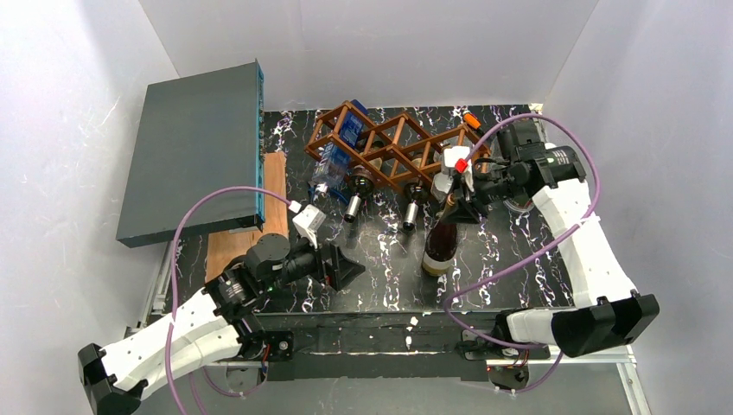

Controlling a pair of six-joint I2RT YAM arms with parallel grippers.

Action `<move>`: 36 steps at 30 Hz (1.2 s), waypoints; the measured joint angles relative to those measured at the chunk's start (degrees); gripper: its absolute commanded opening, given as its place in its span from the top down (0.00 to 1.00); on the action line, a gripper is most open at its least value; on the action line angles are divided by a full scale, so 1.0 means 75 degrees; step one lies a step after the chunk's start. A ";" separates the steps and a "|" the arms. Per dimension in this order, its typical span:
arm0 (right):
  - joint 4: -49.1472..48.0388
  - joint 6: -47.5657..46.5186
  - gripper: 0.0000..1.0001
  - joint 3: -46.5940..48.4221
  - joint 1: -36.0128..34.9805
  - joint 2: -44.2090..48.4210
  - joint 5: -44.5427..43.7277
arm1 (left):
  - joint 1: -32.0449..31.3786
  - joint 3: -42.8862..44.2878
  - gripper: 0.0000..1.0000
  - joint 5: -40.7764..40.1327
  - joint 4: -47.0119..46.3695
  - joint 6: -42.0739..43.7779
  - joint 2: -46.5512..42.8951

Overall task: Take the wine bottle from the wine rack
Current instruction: Move the wine bottle to the center of the board.

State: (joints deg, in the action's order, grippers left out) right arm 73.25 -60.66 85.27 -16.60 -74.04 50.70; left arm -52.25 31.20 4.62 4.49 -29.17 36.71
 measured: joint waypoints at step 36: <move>-0.0020 0.1107 0.99 0.0291 0.3002 0.0280 -0.1559 | 0.0000 -0.0213 0.02 -0.0227 0.0507 0.0146 -0.0775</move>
State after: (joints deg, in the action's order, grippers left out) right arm 73.10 -52.36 87.46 5.91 -71.94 39.00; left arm -52.25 29.61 2.92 8.29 -28.08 30.89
